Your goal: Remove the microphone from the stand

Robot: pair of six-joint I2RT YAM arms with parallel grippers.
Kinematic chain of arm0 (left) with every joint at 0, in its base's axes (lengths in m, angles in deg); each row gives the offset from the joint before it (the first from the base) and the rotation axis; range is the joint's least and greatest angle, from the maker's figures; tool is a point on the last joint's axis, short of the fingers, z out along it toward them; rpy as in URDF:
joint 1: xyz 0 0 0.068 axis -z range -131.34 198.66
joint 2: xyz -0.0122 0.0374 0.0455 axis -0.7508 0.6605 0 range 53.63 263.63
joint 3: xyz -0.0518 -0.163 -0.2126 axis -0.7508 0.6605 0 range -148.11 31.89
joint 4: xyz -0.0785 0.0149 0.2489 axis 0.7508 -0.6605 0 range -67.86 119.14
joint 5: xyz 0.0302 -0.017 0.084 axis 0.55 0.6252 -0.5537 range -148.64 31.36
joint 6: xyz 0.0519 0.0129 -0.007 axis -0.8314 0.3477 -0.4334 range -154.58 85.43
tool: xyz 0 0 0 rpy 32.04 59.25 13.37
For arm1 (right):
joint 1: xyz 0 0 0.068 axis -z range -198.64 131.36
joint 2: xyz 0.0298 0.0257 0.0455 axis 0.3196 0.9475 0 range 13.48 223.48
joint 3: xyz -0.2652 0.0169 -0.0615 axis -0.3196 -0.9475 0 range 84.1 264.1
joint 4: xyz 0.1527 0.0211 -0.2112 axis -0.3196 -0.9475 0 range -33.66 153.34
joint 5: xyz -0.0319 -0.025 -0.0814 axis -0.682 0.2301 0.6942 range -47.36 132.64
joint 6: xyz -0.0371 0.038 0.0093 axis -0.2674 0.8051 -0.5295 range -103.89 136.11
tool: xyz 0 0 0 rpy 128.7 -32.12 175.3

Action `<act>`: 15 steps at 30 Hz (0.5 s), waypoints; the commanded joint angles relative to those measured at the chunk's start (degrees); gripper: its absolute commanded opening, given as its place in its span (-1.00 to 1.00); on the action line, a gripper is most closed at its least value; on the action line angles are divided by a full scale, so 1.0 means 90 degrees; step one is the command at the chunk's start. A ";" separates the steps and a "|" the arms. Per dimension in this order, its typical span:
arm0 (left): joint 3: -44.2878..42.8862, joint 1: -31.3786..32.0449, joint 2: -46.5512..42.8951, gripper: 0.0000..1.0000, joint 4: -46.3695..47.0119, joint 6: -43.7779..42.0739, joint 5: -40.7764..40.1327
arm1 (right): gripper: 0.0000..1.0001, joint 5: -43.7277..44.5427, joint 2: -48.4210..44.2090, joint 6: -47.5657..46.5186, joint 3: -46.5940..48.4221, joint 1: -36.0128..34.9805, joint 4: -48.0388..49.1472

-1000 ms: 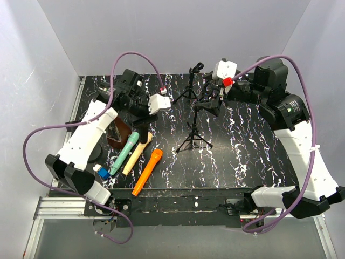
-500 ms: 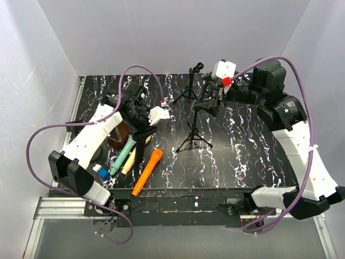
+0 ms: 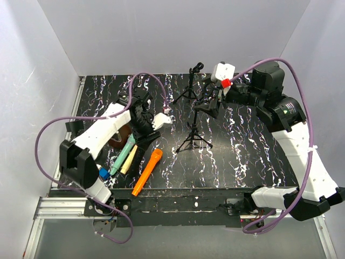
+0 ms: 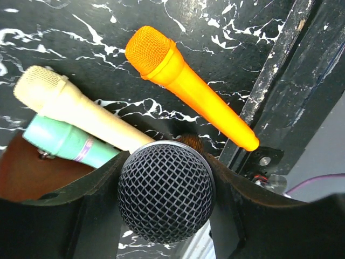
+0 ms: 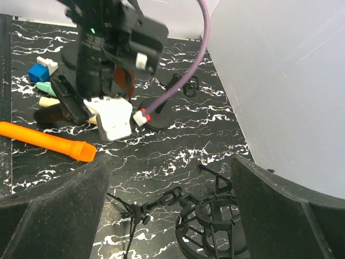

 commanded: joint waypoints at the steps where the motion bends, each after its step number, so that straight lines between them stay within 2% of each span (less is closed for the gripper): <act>1: -0.0112 0.0041 0.0790 -1.00 -0.1477 0.0508 0.0020 | 0.93 0.0055 -0.0184 0.0046 0.0124 -0.0023 0.0235; 5: -0.0356 0.0050 0.1211 -1.00 -0.0550 0.0959 0.0048 | 0.93 0.0065 -0.0165 0.0076 0.0378 -0.0023 0.0030; 10: -0.0220 0.0060 0.1708 -1.00 0.0583 0.1320 0.0058 | 0.93 0.0172 -0.0223 0.0046 0.0505 -0.0023 -0.0107; 15: -0.0376 0.0060 0.2490 -1.00 0.1034 0.1614 -0.0009 | 0.94 0.0347 -0.0282 0.0056 0.0680 -0.0023 -0.0195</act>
